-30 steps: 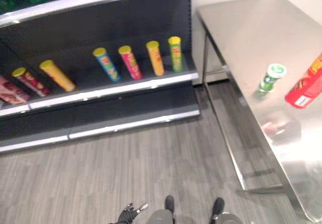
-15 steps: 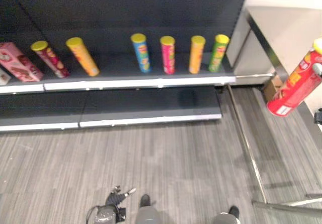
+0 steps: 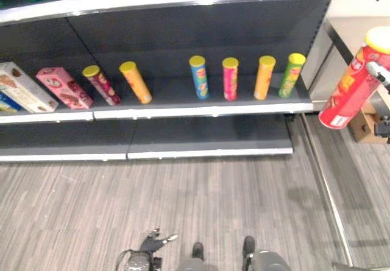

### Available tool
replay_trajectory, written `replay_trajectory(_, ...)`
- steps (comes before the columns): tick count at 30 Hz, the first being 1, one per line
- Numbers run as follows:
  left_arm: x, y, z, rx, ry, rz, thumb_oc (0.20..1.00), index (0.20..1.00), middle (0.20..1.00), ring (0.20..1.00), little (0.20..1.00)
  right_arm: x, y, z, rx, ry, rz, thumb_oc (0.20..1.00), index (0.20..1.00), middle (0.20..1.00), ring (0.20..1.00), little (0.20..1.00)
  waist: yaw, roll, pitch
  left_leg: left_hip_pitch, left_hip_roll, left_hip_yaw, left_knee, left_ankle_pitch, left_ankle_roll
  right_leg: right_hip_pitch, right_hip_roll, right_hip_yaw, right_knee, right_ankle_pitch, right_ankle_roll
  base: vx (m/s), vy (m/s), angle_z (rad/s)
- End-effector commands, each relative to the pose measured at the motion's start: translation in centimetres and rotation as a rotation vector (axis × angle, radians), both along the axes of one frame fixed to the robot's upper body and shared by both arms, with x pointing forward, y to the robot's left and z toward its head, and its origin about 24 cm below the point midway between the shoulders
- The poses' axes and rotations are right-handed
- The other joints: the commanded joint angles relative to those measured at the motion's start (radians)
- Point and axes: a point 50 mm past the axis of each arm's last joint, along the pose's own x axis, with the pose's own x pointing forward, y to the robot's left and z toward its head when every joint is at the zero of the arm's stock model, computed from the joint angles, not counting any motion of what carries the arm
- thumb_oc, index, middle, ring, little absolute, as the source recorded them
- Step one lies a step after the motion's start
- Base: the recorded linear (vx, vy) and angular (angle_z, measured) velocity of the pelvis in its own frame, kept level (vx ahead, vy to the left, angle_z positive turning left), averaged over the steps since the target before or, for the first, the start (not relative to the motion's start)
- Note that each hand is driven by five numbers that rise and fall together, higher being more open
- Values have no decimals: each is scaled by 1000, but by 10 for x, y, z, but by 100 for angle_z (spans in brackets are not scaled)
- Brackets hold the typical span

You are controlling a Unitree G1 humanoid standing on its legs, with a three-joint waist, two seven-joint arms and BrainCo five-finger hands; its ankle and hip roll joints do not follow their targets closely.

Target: Put the goods on the table back onto the shelves and tidy them up.

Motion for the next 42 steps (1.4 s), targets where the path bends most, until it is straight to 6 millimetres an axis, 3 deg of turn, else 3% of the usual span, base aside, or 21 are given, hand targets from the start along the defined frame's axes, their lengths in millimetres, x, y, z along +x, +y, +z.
replay_trajectory(1, 11, 30, 15, 80, -63, 16, 1000, 1000, 1000, 1000, 1000, -14, 33, 45, -156, -197, 123, 200, 200, 200, 200, 200, 17, -76, 17, -78, -132, 21, 234, -169, -9, 40, -48, 58, -9, -112, 53, 24, 9, 58)
replay_trajectory(2, 10, 28, 14, 74, -63, 26, 1000, 1000, 1000, 1000, 1000, -13, 38, 44, -159, -195, 148, 200, 200, 200, 200, 200, 25, -77, 29, -108, -126, 34, 294, -167, -23, 60, -53, 50, -19, -120, 48, 19, 40, 66)
replay_trajectory(4, 8, 26, 13, 58, -62, 59, 1000, 1000, 1000, 1000, 1000, -9, 46, 40, -177, -162, 176, 200, 200, 200, 200, 200, 29, -72, 44, -154, -58, 69, 371, -141, -47, 104, -57, 21, -44, -130, 44, 83, 129, 37)
replay_trajectory(5, 1, 25, 10, 51, -50, 76, 1000, 1000, 1000, 1000, 1000, -5, 56, 34, -185, -130, 220, 200, 200, 200, 200, 200, 41, -72, 39, -152, -2, 74, 317, -131, -41, 119, -71, 12, -59, -130, 59, 130, 148, 5)
replay_trajectory(6, 1, 25, 10, 51, -49, 78, 1000, 1000, 1000, 1000, 1000, -5, 56, 34, -185, -129, 221, 200, 200, 200, 200, 200, 42, -73, 39, -147, -2, 77, 311, -130, -42, 122, -71, 13, -61, -130, 58, 205, 243, 12)
replay_trajectory(9, -7, 27, 7, 57, -31, 102, 1000, 1000, 1000, 1000, 1000, 3, 67, 22, -175, -72, 279, 200, 200, 200, 200, 200, 54, -66, 23, -114, 136, 14, 90, -7, -60, 121, -103, 24, -62, -141, 91, 164, 249, 4)
replay_trajectory(10, -8, 27, 7, 57, -31, 103, 1000, 1000, 1000, 1000, 1000, 4, 67, 22, -175, -72, 280, 200, 200, 200, 200, 200, 53, -66, 22, -108, 138, 15, 78, 0, -62, 120, -101, 24, -59, -144, 90, 144, 264, -9)
replay_trajectory(12, -11, 29, 6, 74, -11, 99, 1000, 1000, 1000, 1000, 1000, 7, 64, 11, -156, -31, 265, 200, 200, 200, 200, 200, 52, -45, 10, -143, 203, 17, -52, 76, -91, 153, -129, 30, -63, -183, 115, 289, 427, -1)
replay_trajectory(14, -17, 29, 4, 80, 13, 87, 1000, 1000, 1000, 1000, 1000, 7, 66, 7, -162, -15, 263, 200, 200, 200, 200, 200, 58, -14, -14, -124, 200, 11, -77, 86, -107, 176, -146, 31, -64, -186, 137, 337, 478, -1)
replay_trajectory(17, -19, 29, 3, 89, 25, 66, 1000, 1000, 1000, 1000, 1000, 6, 66, 0, -164, 6, 249, 200, 200, 200, 200, 200, 54, -10, -31, -115, 159, 17, -57, 60, -110, 185, -203, 23, -49, -157, 163, 175, 279, 1)
replay_trajectory(18, -19, 32, 3, 102, 30, 51, 1000, 1000, 1000, 1000, 1000, 7, 67, -3, -161, 9, 244, 200, 200, 200, 200, 200, 61, -17, -35, -116, 130, 28, -35, 41, -99, 182, -239, 27, -31, -149, 179, 289, 528, 3)
replay_trajectory(19, -23, 39, 5, 129, 42, 30, 1000, 1000, 1000, 1000, 1000, 9, 74, -4, -152, 10, 262, 200, 200, 200, 200, 200, 70, -22, -36, -112, 82, 45, -8, -2, -60, 158, -295, 38, 21, -123, 190, 233, 443, 7)
replay_trajectory(22, -26, 47, 6, 152, 51, 42, 1000, 1000, 1000, 1000, 1000, 14, 84, -4, -153, 9, 287, 200, 200, 200, 200, 200, 85, -25, -31, -97, 38, 84, 3, -34, -18, 93, -344, 45, 120, -102, 190, 130, 412, 6)
replay_trajectory(24, -32, 55, 8, 175, 63, 51, 1000, 1000, 1000, 1000, 1000, 19, 96, -1, -167, -2, 318, 200, 200, 200, 200, 200, 91, -11, -12, -61, 3, 120, -20, -56, 22, 4, -381, 18, 268, -42, 164, 86, 351, -47)
replay_trajectory(25, -32, 55, 8, 175, 63, 52, 1000, 1000, 1000, 1000, 1000, 19, 96, -1, -167, -2, 319, 200, 200, 200, 200, 200, 94, -13, -13, -61, 1, 124, -21, -55, 22, -6, -385, 25, 278, -46, 165, 84, 330, -31)
replay_trajectory(26, -29, 55, 9, 177, 57, 33, 1000, 1000, 1000, 1000, 1000, 20, 96, 2, -183, -10, 308, 200, 200, 200, 200, 200, 80, -2, 14, -52, -23, 107, -25, -59, 40, -54, -332, 89, 314, -42, 154, 104, 221, -6)
replay_trajectory(28, -14, 50, 13, 169, 8, 21, 1000, 1000, 1000, 1000, 1000, 22, 100, 20, -194, -70, 312, 200, 200, 200, 200, 200, 66, 18, 60, -65, -58, 60, -36, -62, 35, -102, -278, 110, 106, -30, 173, 116, 103, 52)
replay_trajectory(31, -1, 46, 16, 156, -36, 30, 1000, 1000, 1000, 1000, 1000, 26, 101, 27, -200, -91, 302, 200, 200, 200, 200, 200, 57, 23, 91, -78, -58, 30, -29, -65, 27, -169, -267, 166, 11, 28, 191, 54, -83, 57)
replay_trajectory(33, 2, 46, 17, 158, -48, 32, 1000, 1000, 1000, 1000, 1000, 24, 98, 28, -207, -102, 281, 200, 200, 200, 200, 200, 59, 17, 93, -83, -64, 11, -23, -68, 24, -157, -270, 178, -20, 27, 189, 88, -101, 45)
replay_trajectory(36, 6, 42, 18, 151, -60, 25, 1000, 1000, 1000, 1000, 1000, 25, 91, 32, -220, -117, 228, 200, 200, 200, 200, 200, 65, 17, 97, -115, -72, -19, -13, -60, 11, -152, -278, 168, -6, 41, 189, 82, -205, 81)
replay_trajectory(42, 1, 31, 13, 121, -52, 23, 1000, 1000, 1000, 1000, 1000, 23, 85, 40, -240, -177, 149, 200, 200, 200, 200, 200, 59, 64, 112, -161, -31, -67, -44, -19, -15, -169, -261, 106, 19, 14, 178, 53, -140, 39)
